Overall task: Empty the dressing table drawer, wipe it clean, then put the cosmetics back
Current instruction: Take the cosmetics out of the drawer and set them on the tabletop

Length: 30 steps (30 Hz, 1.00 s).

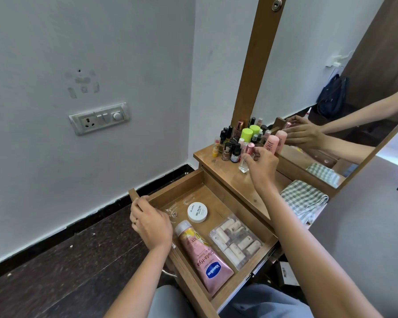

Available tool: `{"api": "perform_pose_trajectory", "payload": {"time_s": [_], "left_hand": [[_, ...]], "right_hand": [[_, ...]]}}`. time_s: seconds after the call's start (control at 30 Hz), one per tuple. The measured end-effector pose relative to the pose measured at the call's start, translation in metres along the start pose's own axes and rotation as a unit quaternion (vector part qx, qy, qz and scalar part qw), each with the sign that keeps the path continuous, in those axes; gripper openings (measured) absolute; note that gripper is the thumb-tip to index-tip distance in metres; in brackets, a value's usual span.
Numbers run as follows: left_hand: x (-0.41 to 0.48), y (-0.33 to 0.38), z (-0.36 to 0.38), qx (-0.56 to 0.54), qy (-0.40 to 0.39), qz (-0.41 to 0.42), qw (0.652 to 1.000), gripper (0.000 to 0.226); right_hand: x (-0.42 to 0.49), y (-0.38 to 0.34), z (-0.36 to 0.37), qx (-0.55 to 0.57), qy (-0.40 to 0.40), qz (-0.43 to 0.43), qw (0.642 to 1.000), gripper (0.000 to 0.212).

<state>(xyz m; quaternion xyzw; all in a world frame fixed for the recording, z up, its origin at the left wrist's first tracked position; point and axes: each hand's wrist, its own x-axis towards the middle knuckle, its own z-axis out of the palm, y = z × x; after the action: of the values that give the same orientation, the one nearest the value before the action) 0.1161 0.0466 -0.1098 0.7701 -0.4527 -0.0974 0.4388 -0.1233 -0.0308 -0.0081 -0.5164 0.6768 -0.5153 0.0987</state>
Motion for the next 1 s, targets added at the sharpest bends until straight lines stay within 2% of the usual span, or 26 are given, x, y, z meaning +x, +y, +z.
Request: {"api": "perform_pose_trajectory", "payload": {"time_s": [0.2,0.37,0.7,0.83,0.93,1.0], "left_hand": [[0.001,-0.002,0.002,0.001,0.003,0.001,1.000,0.031],[0.001,0.000,0.001,0.005,0.013,0.003,1.000,0.030],[0.000,0.001,0.001,-0.006,0.017,0.001,1.000,0.031],[0.000,0.003,0.000,-0.049,0.036,-0.006,0.998,0.030],[0.000,0.005,-0.002,-0.088,0.055,-0.021,0.994,0.030],[0.000,0.006,-0.003,-0.109,0.063,-0.025,0.992,0.032]], "right_hand": [[0.003,0.009,0.008,-0.010,-0.010,0.004,1.000,0.016],[0.000,0.023,0.012,-0.002,-0.040,0.042,0.998,0.026],[0.006,0.027,0.028,-0.010,-0.020,0.064,0.998,0.027],[0.007,0.026,0.028,-0.023,-0.021,0.073,0.997,0.028],[-0.019,0.008,0.018,-0.013,0.013,0.048,0.999,0.030],[-0.054,-0.011,0.018,0.017,-0.011,0.003,1.000,0.026]]}}
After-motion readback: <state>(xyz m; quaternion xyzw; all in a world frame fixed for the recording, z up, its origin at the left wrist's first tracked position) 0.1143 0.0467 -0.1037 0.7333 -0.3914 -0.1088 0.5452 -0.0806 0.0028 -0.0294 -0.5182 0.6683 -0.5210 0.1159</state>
